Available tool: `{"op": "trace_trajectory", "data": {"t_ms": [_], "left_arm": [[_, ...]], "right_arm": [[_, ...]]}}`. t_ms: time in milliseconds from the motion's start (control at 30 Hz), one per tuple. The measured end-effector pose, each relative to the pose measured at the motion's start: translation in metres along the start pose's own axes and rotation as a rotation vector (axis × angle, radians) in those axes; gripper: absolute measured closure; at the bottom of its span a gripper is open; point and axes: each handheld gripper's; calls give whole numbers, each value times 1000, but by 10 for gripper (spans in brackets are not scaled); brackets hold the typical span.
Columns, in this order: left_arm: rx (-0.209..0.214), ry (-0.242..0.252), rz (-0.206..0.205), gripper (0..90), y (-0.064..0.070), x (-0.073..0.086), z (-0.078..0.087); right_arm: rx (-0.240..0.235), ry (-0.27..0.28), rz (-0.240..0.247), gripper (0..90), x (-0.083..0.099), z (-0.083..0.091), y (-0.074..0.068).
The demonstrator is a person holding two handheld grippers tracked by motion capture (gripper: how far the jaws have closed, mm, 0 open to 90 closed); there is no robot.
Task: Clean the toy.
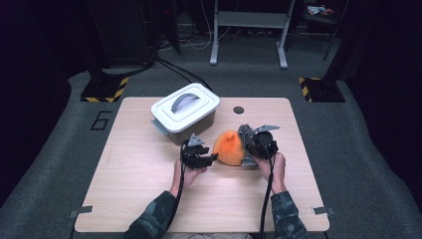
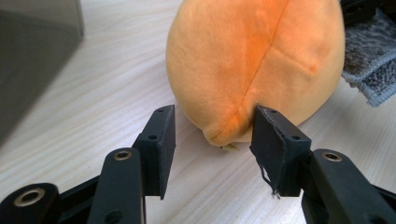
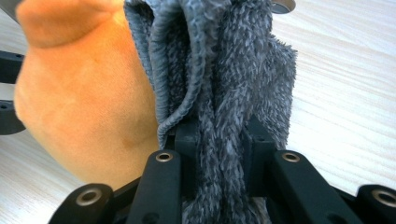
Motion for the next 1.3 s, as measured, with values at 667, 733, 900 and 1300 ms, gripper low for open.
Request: {"op": "trace_trajectory", "data": {"t_ms": [667, 733, 900, 1300], "left_arm": [[-59, 37, -172, 839, 22, -22, 7], [-69, 39, -197, 839, 25, -25, 8], [-72, 41, -237, 839, 36, -34, 8], [-59, 38, -242, 837, 40, -36, 2]], "right_arm": [[32, 87, -7, 728, -7, 29, 6], [25, 103, -1, 728, -10, 35, 4], [10, 141, 38, 724, -20, 50, -7], [-8, 114, 99, 720, -24, 44, -32]]}}
Point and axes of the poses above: each handheld gripper's, and its own axes: z roughly backward along the jaws, x roughly out of its underside, y roughly to its right, and after that the axes turned 12 degrees about x, right-handed
